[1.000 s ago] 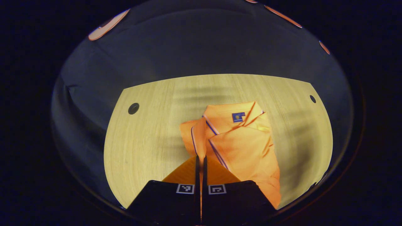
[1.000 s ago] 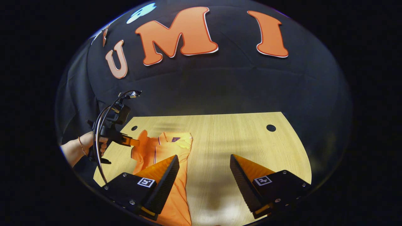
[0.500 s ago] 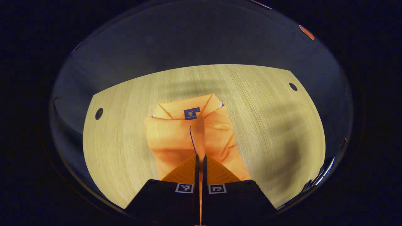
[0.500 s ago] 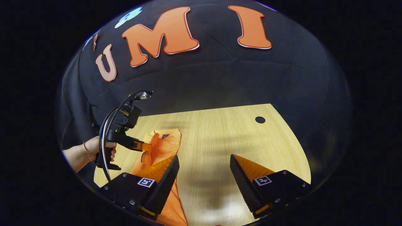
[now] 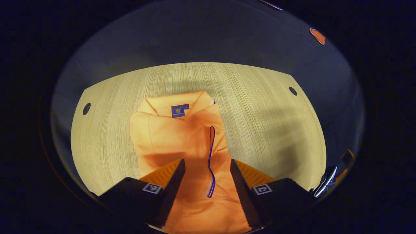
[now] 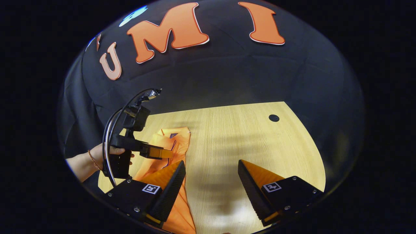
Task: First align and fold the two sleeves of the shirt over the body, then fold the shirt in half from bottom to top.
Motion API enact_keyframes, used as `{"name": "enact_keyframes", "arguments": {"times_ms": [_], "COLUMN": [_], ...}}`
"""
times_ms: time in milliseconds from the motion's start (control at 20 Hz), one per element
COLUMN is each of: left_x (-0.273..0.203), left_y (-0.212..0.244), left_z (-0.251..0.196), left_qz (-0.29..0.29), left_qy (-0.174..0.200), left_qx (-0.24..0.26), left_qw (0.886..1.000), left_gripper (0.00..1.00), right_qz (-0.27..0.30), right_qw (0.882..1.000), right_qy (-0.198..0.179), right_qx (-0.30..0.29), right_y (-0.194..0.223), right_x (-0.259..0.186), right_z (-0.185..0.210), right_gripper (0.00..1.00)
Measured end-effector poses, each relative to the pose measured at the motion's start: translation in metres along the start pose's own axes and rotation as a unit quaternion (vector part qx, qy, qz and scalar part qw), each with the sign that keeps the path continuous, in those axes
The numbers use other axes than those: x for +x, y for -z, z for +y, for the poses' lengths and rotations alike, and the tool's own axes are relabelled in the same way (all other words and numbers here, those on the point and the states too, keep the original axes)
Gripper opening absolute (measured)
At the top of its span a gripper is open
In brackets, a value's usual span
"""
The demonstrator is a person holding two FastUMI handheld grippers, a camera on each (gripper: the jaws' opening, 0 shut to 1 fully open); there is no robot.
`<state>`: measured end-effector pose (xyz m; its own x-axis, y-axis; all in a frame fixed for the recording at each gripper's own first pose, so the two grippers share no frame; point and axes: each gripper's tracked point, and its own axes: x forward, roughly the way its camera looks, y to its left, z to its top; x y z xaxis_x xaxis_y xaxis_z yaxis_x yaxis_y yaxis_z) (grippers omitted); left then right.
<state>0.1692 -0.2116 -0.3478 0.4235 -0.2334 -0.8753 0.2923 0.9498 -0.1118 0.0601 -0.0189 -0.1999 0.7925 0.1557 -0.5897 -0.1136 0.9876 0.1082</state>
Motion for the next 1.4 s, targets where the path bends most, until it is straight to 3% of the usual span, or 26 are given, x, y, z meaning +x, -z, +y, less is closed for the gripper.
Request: {"name": "enact_keyframes", "arguments": {"times_ms": [50, 500, 750, 1050, 1250, 1400], "left_x": [-0.005, -0.083, -0.117, -0.133, -0.106, -0.061], "left_y": [0.002, 0.054, 0.131, 0.242, 0.3, 0.315], "left_z": [0.003, 0.05, 0.073, 0.075, 0.085, 0.09], "left_qz": [-0.005, -0.049, -0.047, 0.015, 0.044, 0.076], "left_qy": [-0.004, -0.009, -0.019, -0.015, -0.033, -0.037], "left_qx": [-0.004, -0.038, -0.051, -0.08, -0.091, -0.081], "left_qw": [1.0, 0.998, 0.997, 0.997, 0.994, 0.993], "left_gripper": [0.97, 0.99, 0.99, 0.99, 0.99, 0.99], "right_qz": [0.002, 0.054, 0.126, 0.212, 0.266, 0.302], "right_qw": [1.0, 0.998, 0.99, 0.975, 0.961, 0.949], "right_qy": [-0.002, -0.022, -0.028, -0.012, 0.003, 0.009], "right_qx": [-0.002, -0.035, -0.058, -0.07, -0.082, -0.089], "right_y": [0.003, 0.05, 0.118, 0.208, 0.255, 0.284], "right_x": [0.002, 0.002, -0.006, -0.039, -0.06, -0.071], "right_z": [0.004, 0.05, 0.068, 0.089, 0.092, 0.094], "right_gripper": [0.99, 0.99, 0.99, 0.99, 1.0, 1.0]}}
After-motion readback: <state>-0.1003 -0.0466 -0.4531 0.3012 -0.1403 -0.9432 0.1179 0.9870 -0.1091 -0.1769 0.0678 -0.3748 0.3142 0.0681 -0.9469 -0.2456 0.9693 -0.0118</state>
